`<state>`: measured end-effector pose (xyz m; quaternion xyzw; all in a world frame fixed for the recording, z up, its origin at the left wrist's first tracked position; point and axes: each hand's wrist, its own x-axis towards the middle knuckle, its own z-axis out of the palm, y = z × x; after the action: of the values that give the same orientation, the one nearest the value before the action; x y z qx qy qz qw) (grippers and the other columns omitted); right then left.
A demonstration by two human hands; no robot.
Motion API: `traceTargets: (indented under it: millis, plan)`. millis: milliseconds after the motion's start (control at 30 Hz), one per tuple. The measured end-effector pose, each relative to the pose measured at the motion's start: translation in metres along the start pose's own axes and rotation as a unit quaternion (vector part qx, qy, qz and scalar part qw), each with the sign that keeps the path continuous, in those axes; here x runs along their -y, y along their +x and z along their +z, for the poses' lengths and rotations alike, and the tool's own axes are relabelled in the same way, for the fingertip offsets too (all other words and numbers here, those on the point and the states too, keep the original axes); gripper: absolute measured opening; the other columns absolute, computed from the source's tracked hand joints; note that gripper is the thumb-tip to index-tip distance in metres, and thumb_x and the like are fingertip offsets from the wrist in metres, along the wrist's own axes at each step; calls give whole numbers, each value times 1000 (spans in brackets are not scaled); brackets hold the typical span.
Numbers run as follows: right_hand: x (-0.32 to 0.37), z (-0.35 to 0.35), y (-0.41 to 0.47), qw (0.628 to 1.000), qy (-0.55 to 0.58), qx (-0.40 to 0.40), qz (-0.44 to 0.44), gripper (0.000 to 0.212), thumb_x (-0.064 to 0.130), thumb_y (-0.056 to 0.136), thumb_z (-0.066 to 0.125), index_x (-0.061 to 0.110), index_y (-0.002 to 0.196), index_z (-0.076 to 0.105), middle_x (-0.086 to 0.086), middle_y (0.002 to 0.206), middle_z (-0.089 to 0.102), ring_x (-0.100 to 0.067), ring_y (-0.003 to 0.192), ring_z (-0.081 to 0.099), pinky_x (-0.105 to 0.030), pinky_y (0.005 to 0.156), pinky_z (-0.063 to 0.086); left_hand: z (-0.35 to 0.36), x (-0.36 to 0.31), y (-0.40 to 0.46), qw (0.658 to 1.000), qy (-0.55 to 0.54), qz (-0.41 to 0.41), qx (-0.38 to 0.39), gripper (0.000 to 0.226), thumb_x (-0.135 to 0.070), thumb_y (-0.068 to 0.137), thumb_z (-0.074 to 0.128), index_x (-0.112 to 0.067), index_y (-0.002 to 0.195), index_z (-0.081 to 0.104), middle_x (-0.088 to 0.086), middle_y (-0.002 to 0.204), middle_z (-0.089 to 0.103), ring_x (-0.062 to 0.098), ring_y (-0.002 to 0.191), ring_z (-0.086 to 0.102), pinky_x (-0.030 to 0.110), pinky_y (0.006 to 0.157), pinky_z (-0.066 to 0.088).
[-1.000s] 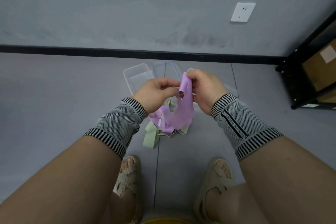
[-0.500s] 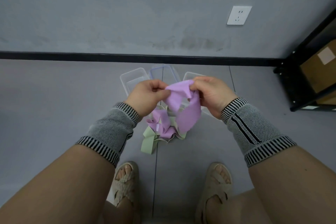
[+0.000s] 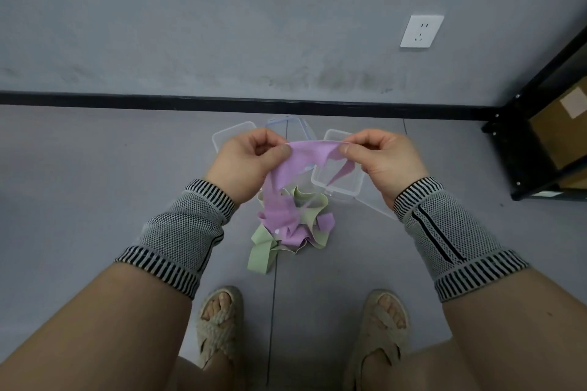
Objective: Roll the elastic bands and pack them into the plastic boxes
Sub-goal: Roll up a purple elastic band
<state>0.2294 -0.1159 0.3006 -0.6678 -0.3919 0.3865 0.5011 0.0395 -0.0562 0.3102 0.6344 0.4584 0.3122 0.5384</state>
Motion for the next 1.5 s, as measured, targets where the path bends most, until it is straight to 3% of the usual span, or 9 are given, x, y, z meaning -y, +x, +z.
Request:
traceTargets:
  millis: [100,167,267,367,767,900,1067,1267,1500]
  plan:
    - [1,3,-1,998,-34,-8,-48,17,11,83,68,27,77,67,-2,70,66,-10,67,59,-24,69,50,0,1,1,999,11,50,-11,16,-7,89,60,-19,79,60,0,69,58,2,59,53,13,57,45]
    - [2,5,-2,996,-62,4,-68,18,12,87,64,29,82,62,1,64,61,-8,60,54,-20,61,47,-1,3,1,995,29,89,-22,12,-17,86,58,-29,90,59,0,72,56,9,66,52,20,65,46]
    - [3,6,-2,994,-66,26,-77,17,11,88,61,27,84,56,8,57,55,-4,55,50,-14,57,41,-3,3,-1,988,70,138,-29,30,-20,87,48,-39,110,51,-4,72,50,7,64,47,18,64,42]
    - [5,5,-3,998,-4,37,-56,20,3,87,60,21,80,57,2,58,53,-4,52,49,-14,54,42,-4,3,-1,986,85,143,-32,34,-5,94,44,-30,118,48,-7,69,46,1,59,42,12,60,37]
    - [2,4,1,998,46,33,-17,22,0,83,64,18,72,66,7,59,62,-7,57,56,-24,59,45,-11,7,5,989,64,109,-70,28,-6,92,52,-25,111,51,-8,64,52,3,54,44,20,57,39]
    - [6,7,1,992,115,43,3,22,-2,86,59,15,72,63,-5,70,63,-16,65,54,-30,65,44,-8,9,6,990,68,96,-79,28,-9,90,55,-31,106,52,-3,70,56,13,63,50,30,63,44]
    - [10,14,1,983,172,59,15,7,12,79,62,17,75,62,-4,73,63,-16,69,55,-29,64,46,0,12,7,980,133,91,-120,29,-16,85,64,-30,107,53,-18,93,58,3,85,56,10,73,40]
    - [10,18,0,984,167,67,5,15,8,85,60,19,76,63,-2,76,64,-16,73,55,-34,71,45,14,0,0,995,-4,50,-81,4,-19,90,60,-23,91,60,-5,82,72,10,80,68,19,76,52]
    - [12,21,-3,987,136,82,-9,18,2,88,58,16,78,62,-1,73,66,-11,67,60,-20,62,47,21,-3,-2,997,-41,34,-47,19,-9,85,66,-26,91,61,-14,61,69,0,64,64,18,71,53]
